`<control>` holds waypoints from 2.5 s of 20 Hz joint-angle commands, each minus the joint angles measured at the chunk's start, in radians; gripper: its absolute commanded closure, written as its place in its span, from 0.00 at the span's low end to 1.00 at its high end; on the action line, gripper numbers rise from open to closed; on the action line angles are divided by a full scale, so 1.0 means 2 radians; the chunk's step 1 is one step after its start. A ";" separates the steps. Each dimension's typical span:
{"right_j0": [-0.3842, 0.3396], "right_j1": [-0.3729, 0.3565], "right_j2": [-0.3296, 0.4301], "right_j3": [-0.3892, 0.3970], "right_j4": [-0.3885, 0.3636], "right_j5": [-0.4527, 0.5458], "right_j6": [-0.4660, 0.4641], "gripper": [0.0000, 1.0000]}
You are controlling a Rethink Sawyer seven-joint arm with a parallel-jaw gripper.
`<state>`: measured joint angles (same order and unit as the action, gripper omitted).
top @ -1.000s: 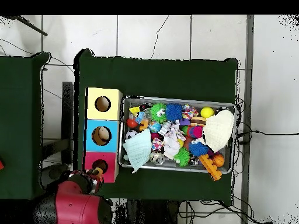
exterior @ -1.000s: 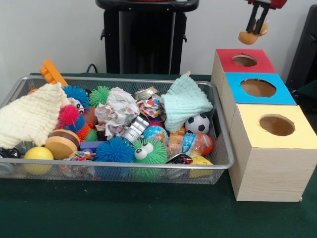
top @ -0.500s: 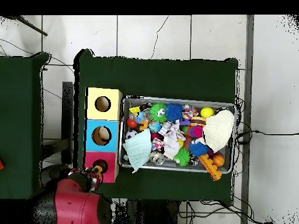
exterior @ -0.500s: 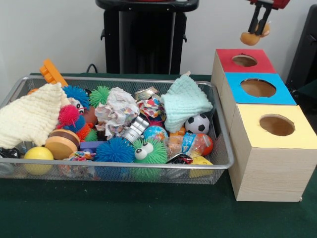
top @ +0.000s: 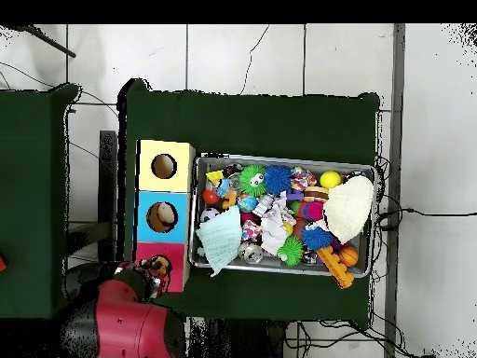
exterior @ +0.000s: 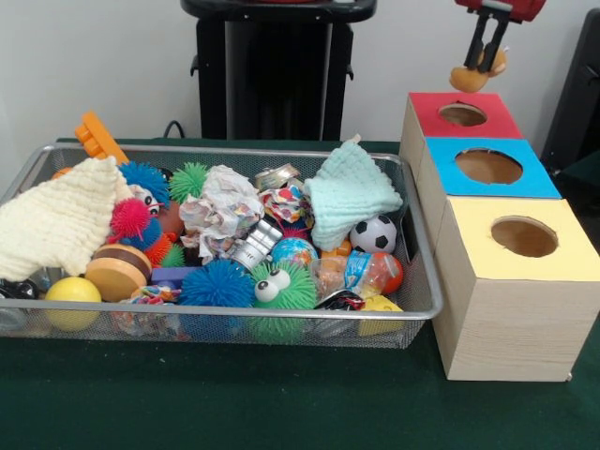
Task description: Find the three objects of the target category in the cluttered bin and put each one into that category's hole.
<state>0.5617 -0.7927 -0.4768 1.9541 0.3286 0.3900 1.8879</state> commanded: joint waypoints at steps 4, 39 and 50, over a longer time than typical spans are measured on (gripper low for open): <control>-0.019 0.030 0.053 0.019 0.015 -0.049 0.116 1.00; -0.014 0.058 0.068 0.039 0.028 -0.111 0.131 1.00; -0.010 0.059 0.073 0.050 0.032 -0.125 0.132 1.00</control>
<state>0.5513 -0.7103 -0.4275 1.9991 0.3467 0.1923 1.8879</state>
